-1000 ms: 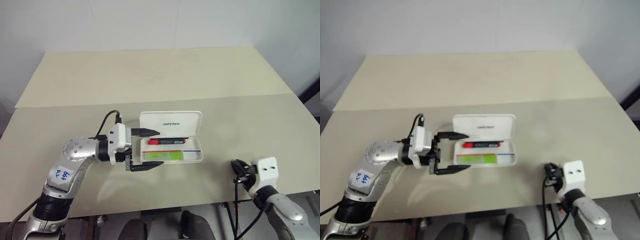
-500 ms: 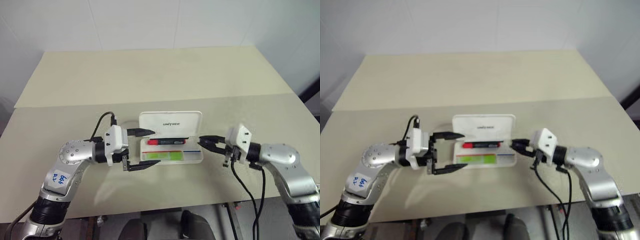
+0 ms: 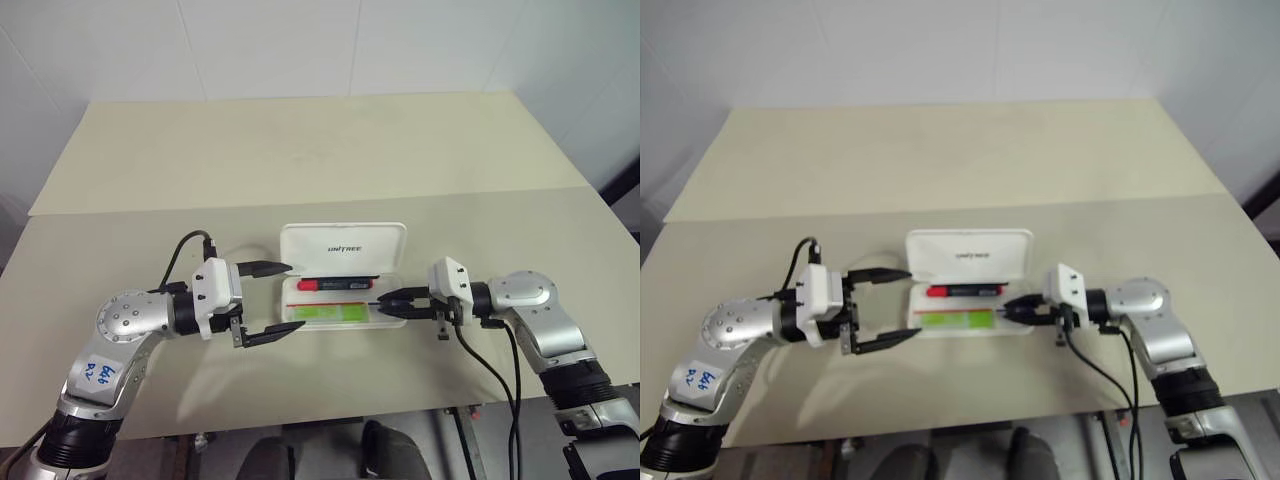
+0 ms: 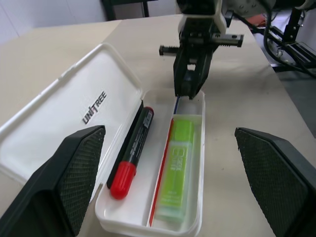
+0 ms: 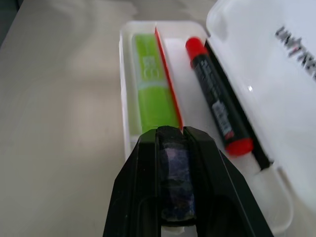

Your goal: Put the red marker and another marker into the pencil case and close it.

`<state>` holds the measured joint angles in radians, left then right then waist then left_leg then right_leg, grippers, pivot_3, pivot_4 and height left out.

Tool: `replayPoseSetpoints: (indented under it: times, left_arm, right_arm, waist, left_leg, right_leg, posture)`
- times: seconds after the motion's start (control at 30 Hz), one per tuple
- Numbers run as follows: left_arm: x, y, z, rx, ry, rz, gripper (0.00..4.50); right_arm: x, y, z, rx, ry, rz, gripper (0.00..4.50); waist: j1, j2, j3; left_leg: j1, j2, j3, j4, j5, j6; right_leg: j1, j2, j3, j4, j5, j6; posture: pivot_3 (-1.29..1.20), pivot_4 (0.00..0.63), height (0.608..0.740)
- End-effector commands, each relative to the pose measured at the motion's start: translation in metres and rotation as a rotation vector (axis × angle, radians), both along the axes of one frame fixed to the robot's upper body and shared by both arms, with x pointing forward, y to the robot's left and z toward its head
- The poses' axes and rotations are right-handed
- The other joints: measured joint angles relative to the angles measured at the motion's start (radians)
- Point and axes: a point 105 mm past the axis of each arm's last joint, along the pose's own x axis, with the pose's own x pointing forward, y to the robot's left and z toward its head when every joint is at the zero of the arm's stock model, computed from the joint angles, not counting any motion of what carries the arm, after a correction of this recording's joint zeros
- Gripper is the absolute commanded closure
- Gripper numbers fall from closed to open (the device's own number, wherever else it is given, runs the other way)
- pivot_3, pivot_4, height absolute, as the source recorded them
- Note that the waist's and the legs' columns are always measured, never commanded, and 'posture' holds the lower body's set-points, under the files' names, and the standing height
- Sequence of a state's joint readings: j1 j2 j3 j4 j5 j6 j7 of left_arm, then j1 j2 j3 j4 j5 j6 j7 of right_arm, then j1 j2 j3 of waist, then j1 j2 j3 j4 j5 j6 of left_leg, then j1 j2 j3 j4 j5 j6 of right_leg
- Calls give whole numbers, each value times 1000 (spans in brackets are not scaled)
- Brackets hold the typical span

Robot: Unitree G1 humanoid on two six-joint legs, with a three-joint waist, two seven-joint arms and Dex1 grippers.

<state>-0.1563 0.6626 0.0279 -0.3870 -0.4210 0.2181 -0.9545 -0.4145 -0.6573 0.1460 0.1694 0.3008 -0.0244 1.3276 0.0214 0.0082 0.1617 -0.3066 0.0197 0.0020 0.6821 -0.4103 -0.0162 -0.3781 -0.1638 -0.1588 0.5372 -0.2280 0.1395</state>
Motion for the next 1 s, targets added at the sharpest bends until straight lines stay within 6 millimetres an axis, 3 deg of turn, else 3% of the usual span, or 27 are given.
replayPoseSetpoints:
  times: [0.03,0.17,0.2,0.33,0.53,0.73,1.0]
  left_arm:
    - [-4,-1,10,4,-54,2,0]
    - [-4,0,11,3,-55,9,0]
    - [-3,0,11,3,-56,11,0]
    - [-3,0,12,4,-58,13,0]
    - [-2,1,12,5,-62,16,0]
    - [1,3,11,12,-69,19,0]
    - [6,19,8,53,-64,32,0]
  right_arm:
    - [1,1,8,20,-24,17,4100]
    - [8,6,8,40,-42,-2,4100]
    - [10,8,10,53,-47,-8,3371]
    - [10,15,13,72,-44,11,2191]
    - [5,14,14,75,-35,19,16]
    - [0,0,23,71,-52,-7,16]
    - [-10,-49,50,60,-96,-105,16]
  waist:
    - [0,0,0]
    - [-1,0,0]
    - [-1,0,0]
    - [-2,0,0]
    - [-1,0,0]
    - [2,0,0]
    - [0,0,0]
  left_leg:
    - [1,0,1,0,0,0]
    - [2,1,3,0,0,0]
    - [2,1,3,0,0,0]
    - [2,1,4,0,0,0]
    - [2,1,4,0,-1,-2]
    - [2,1,4,0,-1,-2]
    - [3,1,6,0,-2,-2]
  right_leg:
    - [0,0,0,0,0,0]
    - [0,0,1,0,0,0]
    - [0,0,1,0,0,0]
    - [0,0,0,0,0,0]
    - [0,0,0,0,0,0]
    - [0,0,0,0,0,0]
    - [0,0,0,0,0,0]
  posture:
    - [0,150,740]
    - [0,150,740]
    - [0,150,740]
    - [0,150,740]
    - [0,150,740]
    - [0,150,740]
    - [0,150,740]
